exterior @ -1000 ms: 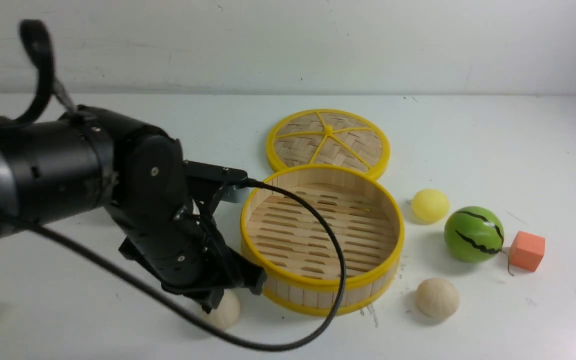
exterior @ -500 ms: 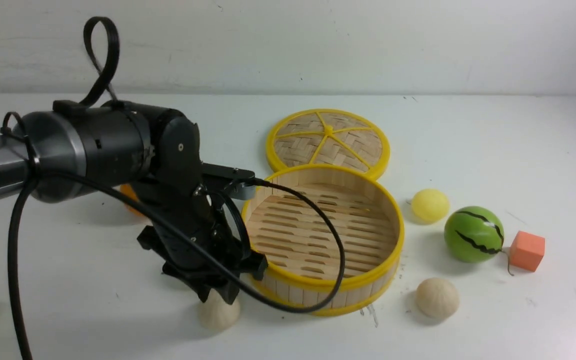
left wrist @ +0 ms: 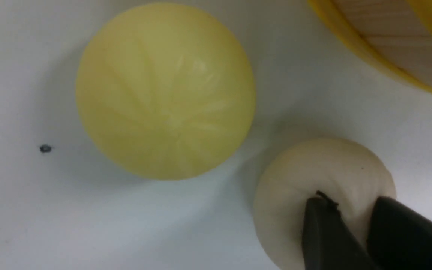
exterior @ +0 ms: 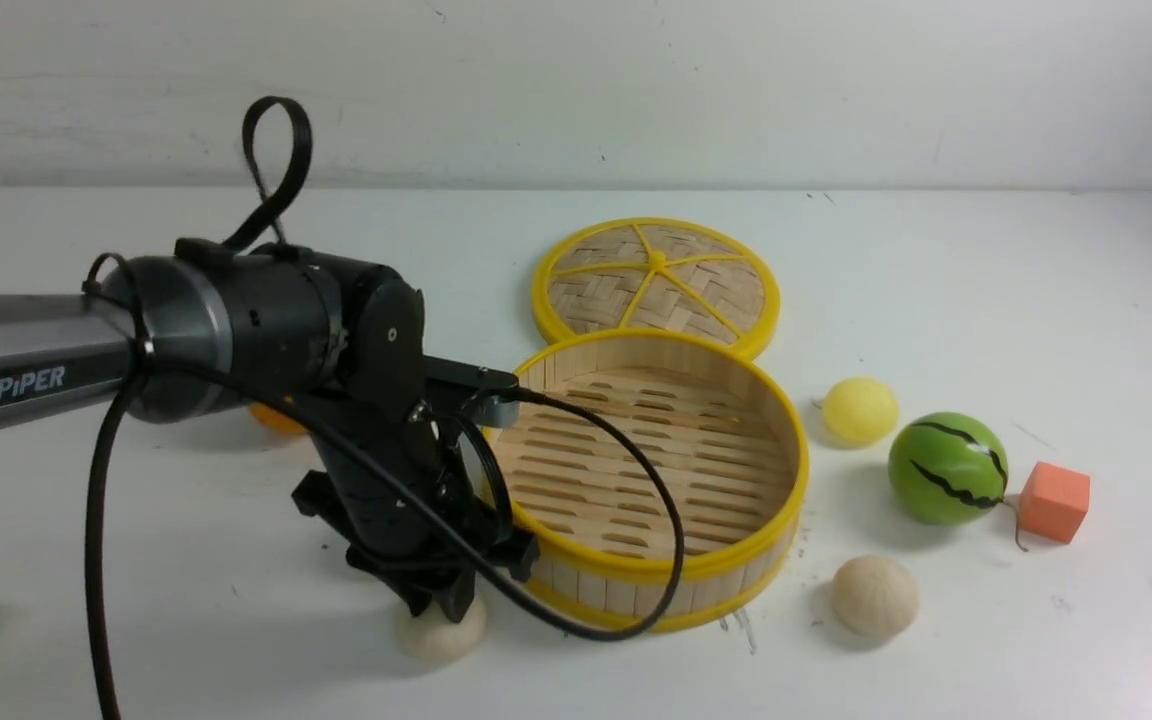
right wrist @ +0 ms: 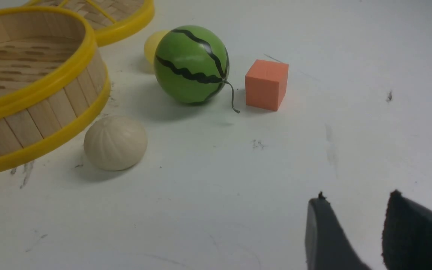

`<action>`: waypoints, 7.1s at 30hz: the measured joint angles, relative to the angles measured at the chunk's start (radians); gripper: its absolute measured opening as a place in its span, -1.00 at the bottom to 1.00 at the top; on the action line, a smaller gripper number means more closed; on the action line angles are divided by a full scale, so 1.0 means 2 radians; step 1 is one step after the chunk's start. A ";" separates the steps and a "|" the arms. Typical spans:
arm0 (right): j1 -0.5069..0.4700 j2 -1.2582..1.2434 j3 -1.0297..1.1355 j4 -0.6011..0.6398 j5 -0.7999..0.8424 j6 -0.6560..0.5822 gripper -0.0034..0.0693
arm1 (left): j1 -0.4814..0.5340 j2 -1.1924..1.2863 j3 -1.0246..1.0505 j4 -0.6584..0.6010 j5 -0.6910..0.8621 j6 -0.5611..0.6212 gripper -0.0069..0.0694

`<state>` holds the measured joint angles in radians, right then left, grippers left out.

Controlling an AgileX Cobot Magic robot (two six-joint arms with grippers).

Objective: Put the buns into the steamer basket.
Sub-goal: Use the left arm to grab a steamed stuffed bun, then use the left arm to put the steamed stuffed bun into the steamer, then use the left arm to grab a steamed stuffed bun, then use the left arm to put the steamed stuffed bun into the steamer, then use the right arm to grab a steamed stuffed bun

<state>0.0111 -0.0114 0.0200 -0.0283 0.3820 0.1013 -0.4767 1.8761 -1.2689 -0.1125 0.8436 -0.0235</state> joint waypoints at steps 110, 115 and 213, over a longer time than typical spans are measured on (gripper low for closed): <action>0.000 0.000 0.000 0.000 0.000 0.000 -0.25 | -0.009 0.122 -0.282 0.007 0.052 0.050 -0.84; 0.000 0.000 0.000 0.000 0.000 0.000 -0.25 | -0.008 0.175 -0.343 0.011 0.114 0.031 -0.58; 0.078 0.206 -0.250 0.164 0.126 0.059 -0.25 | -0.099 -0.753 0.595 -0.043 -0.371 -0.053 -0.85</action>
<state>0.1667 0.3996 -0.4796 0.2996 0.6340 0.2194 -0.6749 0.3708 -0.0793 -0.1989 0.1011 -0.1286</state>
